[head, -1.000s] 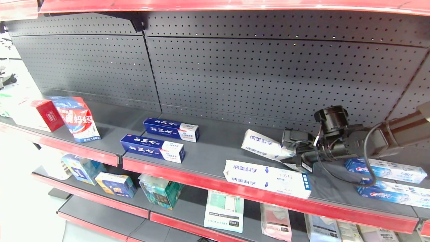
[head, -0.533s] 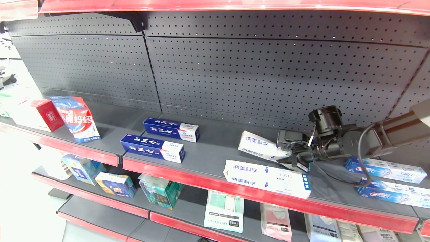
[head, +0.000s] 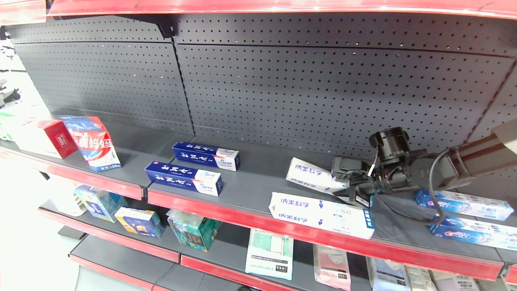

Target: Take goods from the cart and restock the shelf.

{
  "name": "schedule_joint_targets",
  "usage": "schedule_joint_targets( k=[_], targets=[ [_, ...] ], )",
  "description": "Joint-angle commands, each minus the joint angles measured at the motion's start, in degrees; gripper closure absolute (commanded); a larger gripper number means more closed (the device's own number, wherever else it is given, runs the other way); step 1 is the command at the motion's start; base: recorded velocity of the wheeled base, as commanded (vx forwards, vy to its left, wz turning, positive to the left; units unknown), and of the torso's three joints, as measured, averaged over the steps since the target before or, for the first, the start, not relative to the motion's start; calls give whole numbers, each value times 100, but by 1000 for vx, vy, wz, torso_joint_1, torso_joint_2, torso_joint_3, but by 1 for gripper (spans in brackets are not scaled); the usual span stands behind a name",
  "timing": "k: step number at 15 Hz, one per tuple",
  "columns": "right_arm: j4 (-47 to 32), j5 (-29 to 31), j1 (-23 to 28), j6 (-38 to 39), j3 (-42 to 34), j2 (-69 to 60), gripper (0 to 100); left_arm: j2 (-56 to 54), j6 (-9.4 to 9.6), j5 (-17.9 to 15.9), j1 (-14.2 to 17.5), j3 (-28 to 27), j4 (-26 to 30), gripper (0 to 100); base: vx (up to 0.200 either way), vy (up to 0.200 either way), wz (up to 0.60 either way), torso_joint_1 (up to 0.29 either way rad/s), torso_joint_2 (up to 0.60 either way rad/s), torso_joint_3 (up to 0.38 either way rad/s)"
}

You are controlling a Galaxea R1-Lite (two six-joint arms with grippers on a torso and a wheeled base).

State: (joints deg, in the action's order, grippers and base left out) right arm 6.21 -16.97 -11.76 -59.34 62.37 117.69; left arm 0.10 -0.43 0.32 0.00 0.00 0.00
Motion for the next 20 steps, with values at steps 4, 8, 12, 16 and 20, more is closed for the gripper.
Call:
schedule_joint_targets(
  k=[4,8,12,16,20],
  targets=[
    [-5,45,-36,37,-23,17,100,-1,-1,3,0,0,0,0,0,0,0,0,0,0],
    [-5,45,-107,72,-49,17,0,-1,-1,3,0,0,0,0,0,0,0,0,0,0],
    [21,45,-107,81,-32,17,0,-1,-1,3,0,0,0,0,0,0,0,0,0,0],
    [39,45,-80,230,144,-18,0,-1,-1,3,0,0,0,0,0,0,0,0,0,0],
    [4,18,-63,529,214,-97,0,-1,-1,3,0,0,0,0,0,0,0,0,0,0]
  ],
)
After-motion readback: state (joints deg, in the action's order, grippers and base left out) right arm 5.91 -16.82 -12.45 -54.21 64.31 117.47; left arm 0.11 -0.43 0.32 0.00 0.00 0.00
